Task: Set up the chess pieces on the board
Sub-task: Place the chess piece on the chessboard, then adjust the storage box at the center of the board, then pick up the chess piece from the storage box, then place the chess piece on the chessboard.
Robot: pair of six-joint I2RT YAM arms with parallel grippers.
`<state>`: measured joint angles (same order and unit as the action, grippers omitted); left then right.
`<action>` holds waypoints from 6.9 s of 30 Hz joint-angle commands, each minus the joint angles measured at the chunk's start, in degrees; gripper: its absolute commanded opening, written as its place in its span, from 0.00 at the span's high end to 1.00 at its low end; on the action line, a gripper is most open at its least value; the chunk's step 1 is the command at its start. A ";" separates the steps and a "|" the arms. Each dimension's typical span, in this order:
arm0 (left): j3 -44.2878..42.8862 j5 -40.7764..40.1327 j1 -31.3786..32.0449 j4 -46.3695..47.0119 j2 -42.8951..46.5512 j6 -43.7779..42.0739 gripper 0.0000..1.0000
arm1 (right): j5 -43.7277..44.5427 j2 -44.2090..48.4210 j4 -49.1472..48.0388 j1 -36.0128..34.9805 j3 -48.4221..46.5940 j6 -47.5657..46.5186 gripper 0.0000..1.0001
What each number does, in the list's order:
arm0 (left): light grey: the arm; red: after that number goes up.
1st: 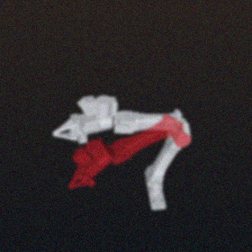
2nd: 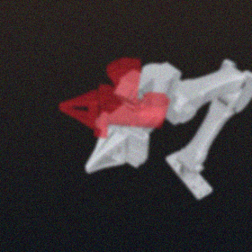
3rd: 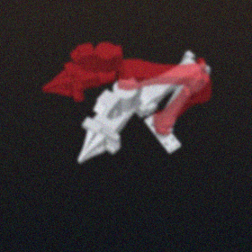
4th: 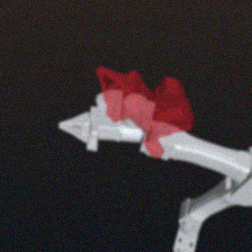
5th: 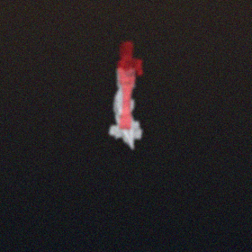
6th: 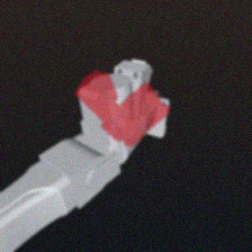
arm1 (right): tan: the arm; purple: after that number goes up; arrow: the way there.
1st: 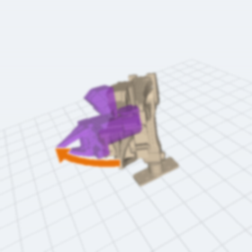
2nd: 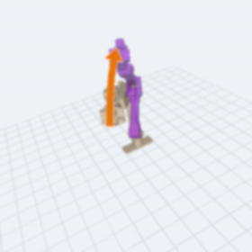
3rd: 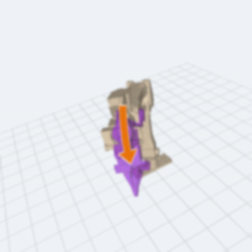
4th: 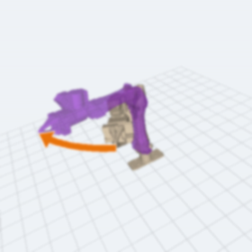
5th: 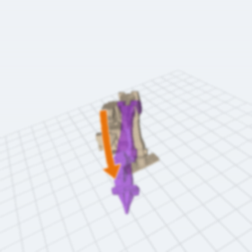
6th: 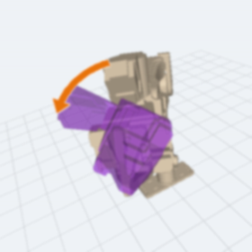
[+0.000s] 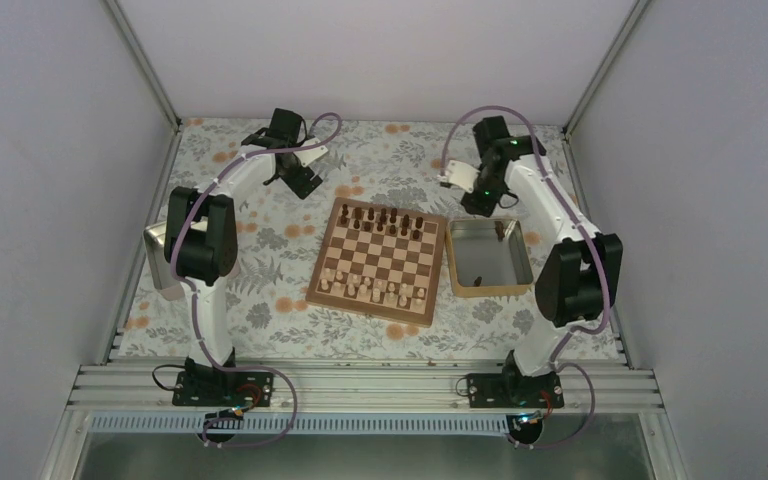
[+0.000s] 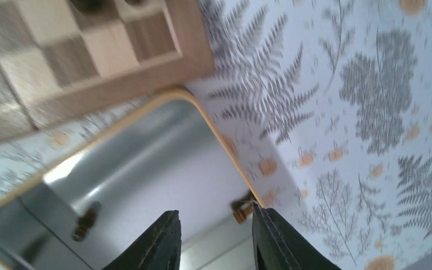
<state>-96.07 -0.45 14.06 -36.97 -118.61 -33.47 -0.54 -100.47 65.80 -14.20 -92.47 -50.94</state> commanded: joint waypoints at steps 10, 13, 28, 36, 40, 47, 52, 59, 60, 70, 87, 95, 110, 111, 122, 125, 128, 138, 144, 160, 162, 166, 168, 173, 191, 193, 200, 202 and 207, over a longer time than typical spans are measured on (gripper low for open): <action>0.39 -0.50 0.42 -0.04 0.83 -0.36 0.00 | 4.12 -6.13 -10.80 11.10 4.74 -11.28 0.53; 0.51 -0.76 0.36 -0.03 0.79 -0.44 0.00 | 2.59 -7.90 -9.16 11.10 3.45 -11.76 0.50; 0.51 -0.82 0.61 0.01 0.10 -0.57 0.00 | 0.62 -11.75 -8.27 10.99 4.61 -12.49 0.48; 0.72 -1.09 0.57 -0.03 0.24 -0.58 0.00 | 0.37 -16.79 -8.84 10.95 1.33 -12.20 0.66; 0.62 -1.07 0.55 -0.03 0.07 -0.63 0.00 | 0.68 -16.88 -8.60 11.25 0.73 -11.51 0.78; 0.06 -0.46 0.72 -0.18 -0.73 -0.53 0.00 | 3.55 -14.52 -9.83 13.71 3.50 -10.77 0.84; -0.12 -0.43 1.00 -0.29 -0.92 -0.49 0.00 | 5.57 -13.03 -10.47 16.49 5.08 -10.22 0.85; -0.24 -0.30 1.34 -0.30 -1.21 -0.53 0.00 | 7.16 -11.89 -11.18 21.53 6.51 -9.83 0.88; -0.25 -0.27 1.40 -0.36 -1.22 -0.54 0.00 | 7.45 -12.13 -11.15 22.22 6.56 -9.26 0.89; -0.86 -0.56 2.11 -0.72 -2.02 -0.45 0.00 | 4.30 -13.14 -6.83 28.07 6.71 -1.40 0.96; -1.75 -0.23 2.93 -1.17 -3.65 -0.36 0.00 | -0.38 -6.47 -4.71 35.74 15.22 8.31 0.95; -1.88 -0.73 3.02 -1.43 -3.66 -0.34 0.00 | -1.11 -0.76 -7.89 36.65 16.08 6.82 0.77; -1.81 -3.41 3.38 -0.78 -3.84 -0.55 0.00 | -0.72 1.78 -4.74 20.09 14.24 -10.02 0.59; -1.82 -3.56 3.42 -0.74 -3.83 -0.62 0.00 | -1.08 1.21 -4.86 19.33 14.18 -10.08 0.61; -1.31 -4.01 3.50 -0.47 -4.21 -0.80 0.00 | -4.33 -3.89 -5.39 11.71 18.04 -5.53 0.69; -1.44 -3.97 3.46 -0.49 -4.26 -0.80 0.00 | -5.53 -3.45 -6.26 10.06 19.66 -4.63 0.68; -1.47 -3.92 3.50 -0.57 -4.28 -0.80 0.00 | -6.06 -3.52 -6.58 9.02 20.91 -3.89 0.68; -1.47 -3.82 3.50 -0.64 -4.24 -0.76 0.00 | -6.01 -3.49 -8.57 8.06 22.90 -3.05 0.69; -1.50 -3.77 3.51 -0.73 -4.27 -0.70 0.00 | -5.52 -3.11 -8.98 8.09 23.48 -2.94 0.77; -1.31 -3.37 3.44 -0.65 -3.91 -0.71 0.00 | -1.22 -0.56 -6.86 8.34 20.44 -2.60 0.90; -1.22 -3.37 3.45 -0.65 -3.78 -0.65 0.00 | -0.86 -0.28 -5.64 8.39 18.62 -2.52 0.92; -0.96 -3.50 3.46 -0.42 -3.43 -0.64 0.00 | -0.41 0.53 -2.71 8.38 14.19 -2.91 0.94; -1.00 -3.46 3.43 -0.55 -3.32 -0.68 0.00 | 0.16 0.37 -1.15 8.29 11.56 -3.10 0.95; -0.94 -3.39 3.49 -0.54 -3.00 -0.74 0.00 | -0.71 -1.75 2.59 7.45 3.72 -3.51 0.95; -0.61 -3.88 3.48 -0.32 -1.49 -1.14 0.00 | -4.39 -14.22 3.33 -6.15 -6.35 -1.63 0.94; -0.64 -4.07 3.43 -0.28 -1.39 -1.14 0.00 | -4.89 -15.04 2.54 -6.72 -6.23 -1.62 0.94; -0.67 -4.43 3.43 -0.30 -1.26 -1.28 0.00 | -5.81 -17.42 2.36 -8.68 -6.72 -1.38 0.94; -0.64 -4.59 3.51 -0.29 -1.37 -1.28 0.00 | -5.93 -17.71 1.97 -9.12 -6.59 -1.21 0.94; -0.59 -4.43 3.45 -0.19 -1.28 -1.33 0.00 | -6.11 -18.44 2.01 -9.70 -6.46 -0.96 0.94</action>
<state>-96.84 -4.40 17.26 -37.98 -121.78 -34.09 -5.52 -117.93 68.10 -23.09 -97.91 -52.84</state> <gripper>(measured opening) 0.999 0.086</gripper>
